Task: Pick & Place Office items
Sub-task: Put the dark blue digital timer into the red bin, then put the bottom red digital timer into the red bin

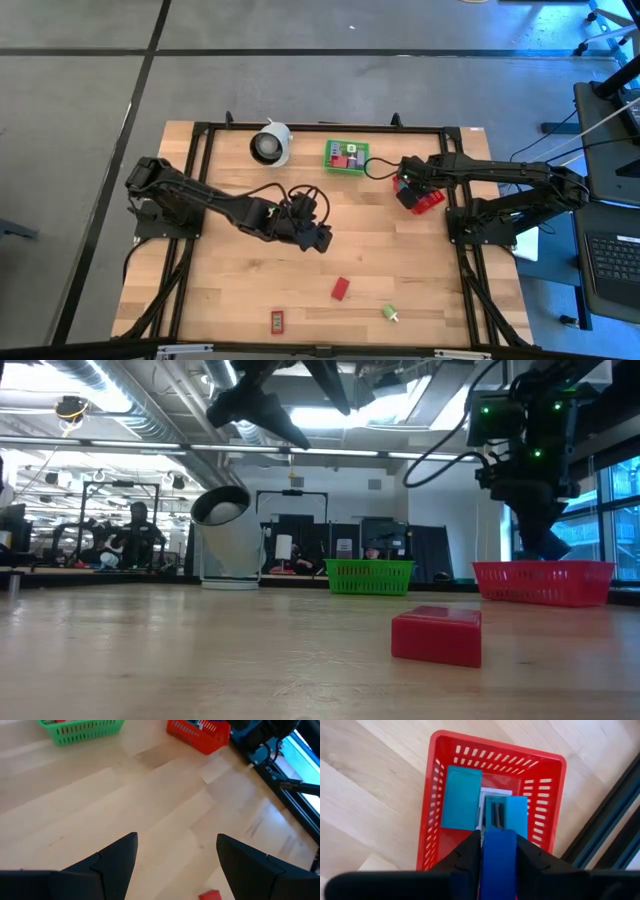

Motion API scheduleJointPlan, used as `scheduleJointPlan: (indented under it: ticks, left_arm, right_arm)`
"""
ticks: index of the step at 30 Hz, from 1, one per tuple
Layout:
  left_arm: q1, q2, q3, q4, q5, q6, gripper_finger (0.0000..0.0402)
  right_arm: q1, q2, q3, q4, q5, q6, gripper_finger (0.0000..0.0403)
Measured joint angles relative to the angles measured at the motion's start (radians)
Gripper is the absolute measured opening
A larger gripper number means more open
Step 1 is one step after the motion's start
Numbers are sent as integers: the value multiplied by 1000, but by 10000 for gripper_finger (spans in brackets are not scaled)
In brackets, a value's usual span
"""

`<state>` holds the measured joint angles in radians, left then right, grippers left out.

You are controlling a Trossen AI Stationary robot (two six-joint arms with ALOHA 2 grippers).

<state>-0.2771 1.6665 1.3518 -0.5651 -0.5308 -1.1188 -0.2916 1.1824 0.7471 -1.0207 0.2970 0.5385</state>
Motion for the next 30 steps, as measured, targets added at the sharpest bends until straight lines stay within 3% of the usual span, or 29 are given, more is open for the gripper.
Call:
scheduleJointPlan:
  ticks: [11, 18, 22, 25, 30]
  left_arm:
    - [-52, 0, 0, 0, 3, -106, 267]
    - [-135, 6, 0, 25, 208, -127, 267]
    - [-225, 46, 0, 29, 261, -160, 267]
    - [-290, 91, 0, 31, 272, -290, 267]
    - [-364, 172, 0, 30, 349, -635, 267]
  right_arm:
    - [0, 0, 0, 25, 16, -44, 186]
    - [0, 0, 0, 27, 65, -57, 241]
    - [0, 0, 0, 41, 89, -84, 261]
    - [0, 0, 0, 49, 89, -104, 270]
    - [0, 0, 0, 70, 89, -106, 275]
